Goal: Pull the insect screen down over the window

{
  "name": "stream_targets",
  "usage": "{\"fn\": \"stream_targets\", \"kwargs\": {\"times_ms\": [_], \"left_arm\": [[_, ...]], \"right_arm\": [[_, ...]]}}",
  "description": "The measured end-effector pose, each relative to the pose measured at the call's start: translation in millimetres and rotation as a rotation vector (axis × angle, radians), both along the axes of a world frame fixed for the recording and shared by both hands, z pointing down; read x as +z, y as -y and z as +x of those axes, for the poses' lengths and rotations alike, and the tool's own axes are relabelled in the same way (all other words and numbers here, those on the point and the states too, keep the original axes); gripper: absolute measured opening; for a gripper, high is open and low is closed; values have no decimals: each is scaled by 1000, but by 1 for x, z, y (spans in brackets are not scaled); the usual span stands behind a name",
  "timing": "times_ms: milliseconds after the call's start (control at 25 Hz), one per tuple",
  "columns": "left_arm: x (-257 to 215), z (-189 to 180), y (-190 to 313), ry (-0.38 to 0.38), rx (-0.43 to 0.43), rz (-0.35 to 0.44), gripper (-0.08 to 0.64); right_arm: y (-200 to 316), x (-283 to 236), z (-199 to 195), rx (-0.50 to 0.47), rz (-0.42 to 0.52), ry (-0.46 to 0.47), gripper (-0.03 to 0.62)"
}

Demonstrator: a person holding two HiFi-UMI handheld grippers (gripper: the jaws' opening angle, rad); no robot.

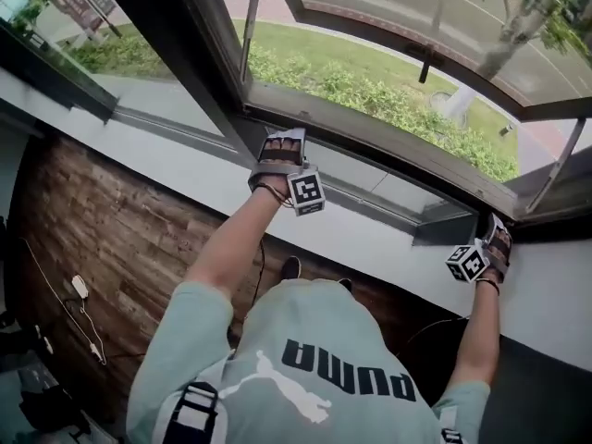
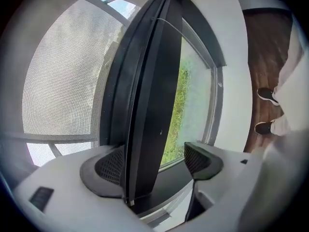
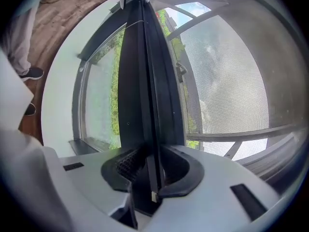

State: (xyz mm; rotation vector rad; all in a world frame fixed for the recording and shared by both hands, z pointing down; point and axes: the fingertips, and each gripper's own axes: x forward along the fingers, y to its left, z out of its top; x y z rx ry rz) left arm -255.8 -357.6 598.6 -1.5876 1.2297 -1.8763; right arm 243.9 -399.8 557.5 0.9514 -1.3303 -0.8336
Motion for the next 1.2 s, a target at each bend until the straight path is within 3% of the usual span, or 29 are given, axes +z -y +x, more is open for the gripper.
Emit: {"fn": "stream_targets", "kwargs": {"times_ms": [320,440,680,920,1000,1040,1120,1200], "left_arm": [[-4,-1,3,-11,31,48,396],[-1,-5,3,35,27,30,396],[-8,1,4,-37,40,81,396],[-6,-5,-19,-113,22,64,396],[-8,-9,-30,-202,-18,78,396],[-12,-9,-35,-281,-36,102,396],[-26,0,-46,-523,-66,150,396],[-42,18,-57,-820,-85,171,365]], "right_arm": [[0,0,-2,3,34,-30,100],[-1,1,-1,5,33,-44,100],[-5,2,-1,-6,19,-65,100],[-20,-10,-11,-11,34,-33,100],[-29,-21,-22,2,61,35,100],[-34,-28,-29,19,71,95,100],[-44,-39,-46,80,68,276,100],[-60,-46,-62,178,44,525,100]]}}
